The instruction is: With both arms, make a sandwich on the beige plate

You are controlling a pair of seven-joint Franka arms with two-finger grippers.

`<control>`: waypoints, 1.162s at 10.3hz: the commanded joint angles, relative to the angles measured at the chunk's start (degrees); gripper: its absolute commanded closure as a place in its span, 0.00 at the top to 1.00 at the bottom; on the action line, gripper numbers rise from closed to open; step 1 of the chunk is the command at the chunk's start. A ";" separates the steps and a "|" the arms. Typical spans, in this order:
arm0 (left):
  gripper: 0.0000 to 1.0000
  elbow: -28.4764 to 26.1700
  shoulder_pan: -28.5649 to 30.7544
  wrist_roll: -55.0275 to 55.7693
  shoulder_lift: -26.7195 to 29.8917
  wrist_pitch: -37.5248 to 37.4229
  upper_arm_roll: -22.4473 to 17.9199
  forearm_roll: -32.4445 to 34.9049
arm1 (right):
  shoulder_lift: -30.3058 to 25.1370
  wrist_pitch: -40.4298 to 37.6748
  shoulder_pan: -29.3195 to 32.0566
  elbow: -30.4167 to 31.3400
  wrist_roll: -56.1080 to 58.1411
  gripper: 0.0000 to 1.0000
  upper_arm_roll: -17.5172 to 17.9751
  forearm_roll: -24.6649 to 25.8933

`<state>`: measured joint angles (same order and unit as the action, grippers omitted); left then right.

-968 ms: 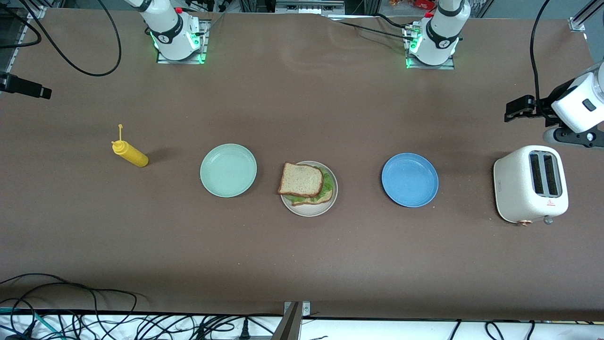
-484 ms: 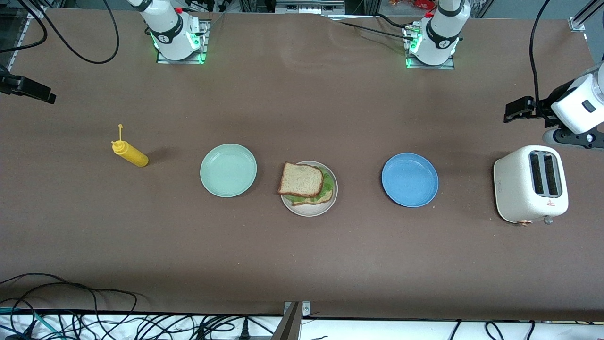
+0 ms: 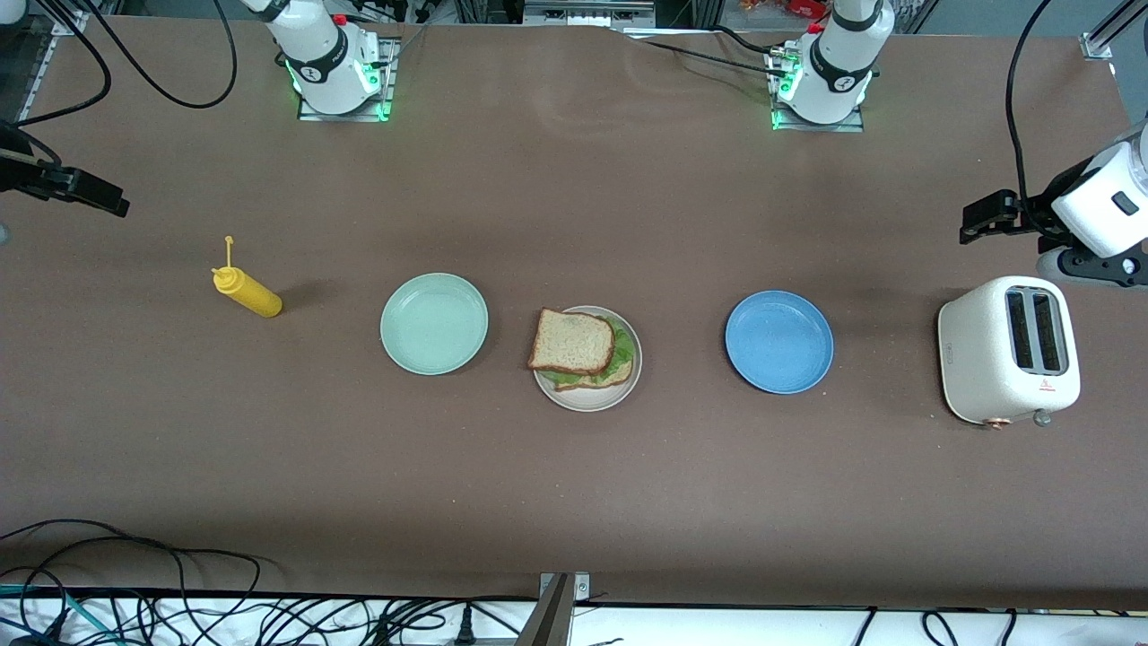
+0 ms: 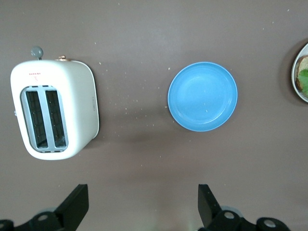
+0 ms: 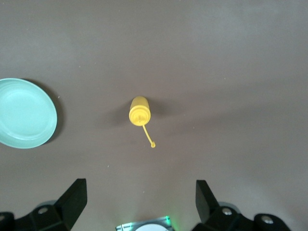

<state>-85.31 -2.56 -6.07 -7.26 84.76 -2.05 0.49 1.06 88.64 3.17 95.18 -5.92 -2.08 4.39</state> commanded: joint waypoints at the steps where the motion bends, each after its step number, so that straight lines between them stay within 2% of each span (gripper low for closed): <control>1: 1.00 0.76 -0.34 0.09 -0.30 1.19 -0.23 -0.84 | -2.20 6.96 0.61 7.45 1.00 1.00 -0.29 0.36; 4: 1.00 0.67 -0.34 0.09 -0.65 1.98 -0.23 -0.84 | -2.55 11.63 0.61 11.60 0.56 1.00 -0.38 -0.34; 8: 1.00 0.41 -0.34 0.09 -0.65 1.98 -0.23 -0.84 | -2.55 8.22 1.49 9.06 1.18 1.00 -0.29 -0.34; 12: 1.00 0.41 -0.34 0.09 -0.74 1.98 -0.23 -0.84 | -2.37 8.39 1.58 5.81 0.48 1.00 -0.20 -1.74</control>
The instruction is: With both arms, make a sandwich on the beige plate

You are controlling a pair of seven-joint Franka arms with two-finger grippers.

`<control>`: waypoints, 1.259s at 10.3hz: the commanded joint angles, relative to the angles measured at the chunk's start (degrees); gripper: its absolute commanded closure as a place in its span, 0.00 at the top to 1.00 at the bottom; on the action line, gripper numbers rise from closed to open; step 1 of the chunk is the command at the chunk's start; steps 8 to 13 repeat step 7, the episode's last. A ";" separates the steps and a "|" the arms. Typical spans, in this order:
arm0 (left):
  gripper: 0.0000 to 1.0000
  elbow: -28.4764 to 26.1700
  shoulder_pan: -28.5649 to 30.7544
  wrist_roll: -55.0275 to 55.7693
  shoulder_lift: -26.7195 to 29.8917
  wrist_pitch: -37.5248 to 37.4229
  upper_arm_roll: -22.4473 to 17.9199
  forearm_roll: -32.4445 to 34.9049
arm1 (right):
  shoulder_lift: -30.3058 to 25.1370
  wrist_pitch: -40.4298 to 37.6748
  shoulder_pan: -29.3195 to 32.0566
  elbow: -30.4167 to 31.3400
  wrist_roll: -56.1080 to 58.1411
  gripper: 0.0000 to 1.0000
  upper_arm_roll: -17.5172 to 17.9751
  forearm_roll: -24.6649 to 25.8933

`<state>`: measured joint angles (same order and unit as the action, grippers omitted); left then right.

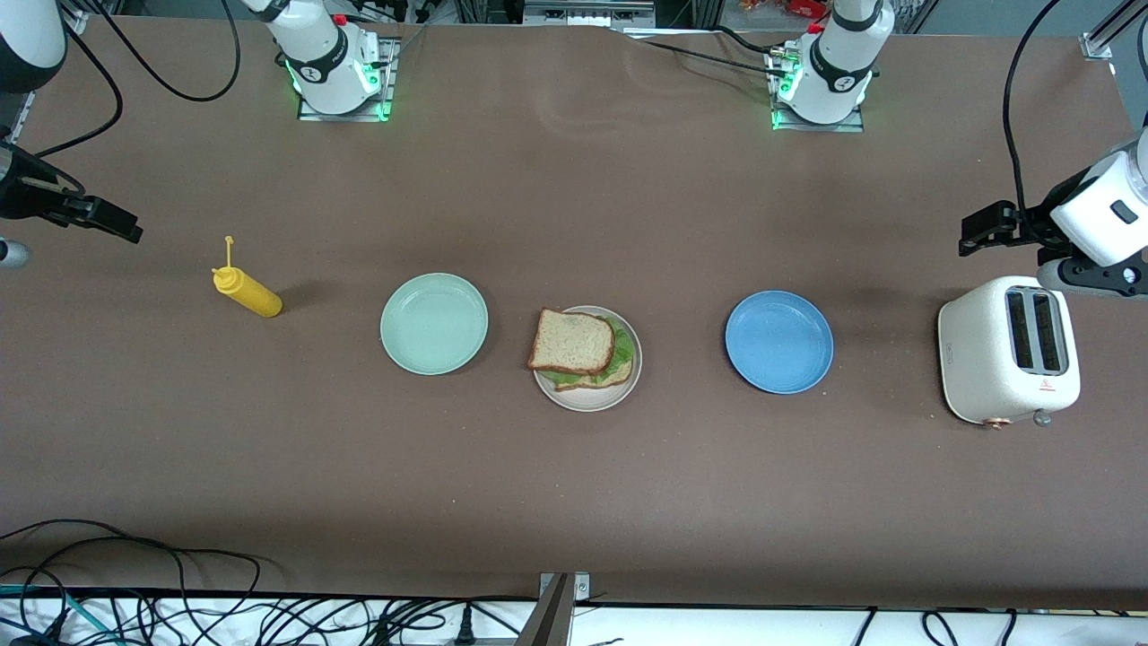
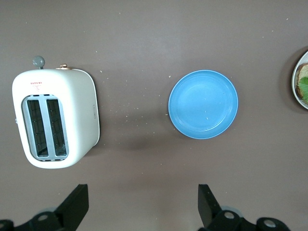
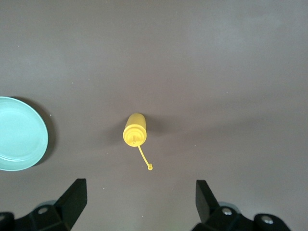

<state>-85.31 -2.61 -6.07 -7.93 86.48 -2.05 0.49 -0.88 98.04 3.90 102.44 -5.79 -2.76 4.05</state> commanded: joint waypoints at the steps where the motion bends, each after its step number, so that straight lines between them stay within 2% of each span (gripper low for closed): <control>1: 1.00 0.41 -0.29 0.09 -0.07 0.27 -0.23 -0.84 | -0.44 -1.10 0.84 -1.54 0.43 1.00 0.48 -2.02; 13: 1.00 0.32 -0.20 0.09 -0.07 0.27 -0.23 -0.84 | 0.00 -1.19 0.84 -2.51 0.52 1.00 0.48 -2.20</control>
